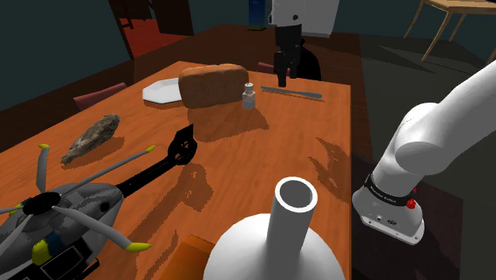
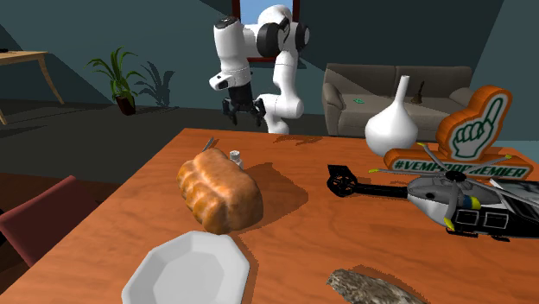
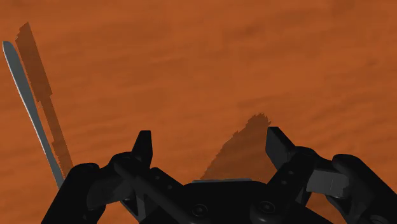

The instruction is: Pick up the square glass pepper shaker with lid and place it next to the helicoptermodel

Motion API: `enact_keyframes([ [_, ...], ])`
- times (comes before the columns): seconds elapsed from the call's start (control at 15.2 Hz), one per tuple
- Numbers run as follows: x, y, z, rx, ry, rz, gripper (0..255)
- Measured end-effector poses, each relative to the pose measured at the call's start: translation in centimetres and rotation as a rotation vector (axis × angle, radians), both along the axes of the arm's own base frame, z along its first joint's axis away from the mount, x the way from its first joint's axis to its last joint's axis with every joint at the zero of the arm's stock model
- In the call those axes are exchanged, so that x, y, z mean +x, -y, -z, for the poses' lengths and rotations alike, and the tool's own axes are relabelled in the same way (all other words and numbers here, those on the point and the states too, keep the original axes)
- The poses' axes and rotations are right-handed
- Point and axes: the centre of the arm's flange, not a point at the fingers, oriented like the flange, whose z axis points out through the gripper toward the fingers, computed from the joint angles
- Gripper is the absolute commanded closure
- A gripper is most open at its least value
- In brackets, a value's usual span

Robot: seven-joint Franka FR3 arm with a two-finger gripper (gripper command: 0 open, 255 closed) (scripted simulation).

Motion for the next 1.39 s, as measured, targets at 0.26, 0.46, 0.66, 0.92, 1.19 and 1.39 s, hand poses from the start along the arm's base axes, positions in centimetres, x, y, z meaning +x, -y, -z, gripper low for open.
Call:
enact_keyframes([
  [0.26,5.1,-1.8,1.1,-0.03,-0.015,-0.011,0],
  [0.46,8.9,-3.0,1.9,-0.053,-0.026,-0.02,0],
  [0.66,12.9,-4.6,2.7,-0.075,-0.037,-0.029,0],
  [0.92,15.9,-5.6,4.3,-0.094,-0.046,-0.035,0],
  [1.19,15.6,-5.3,5.3,-0.102,-0.058,-0.032,0],
  [1.39,15.3,-5.2,5.4,-0.101,-0.033,-0.029,0],
])
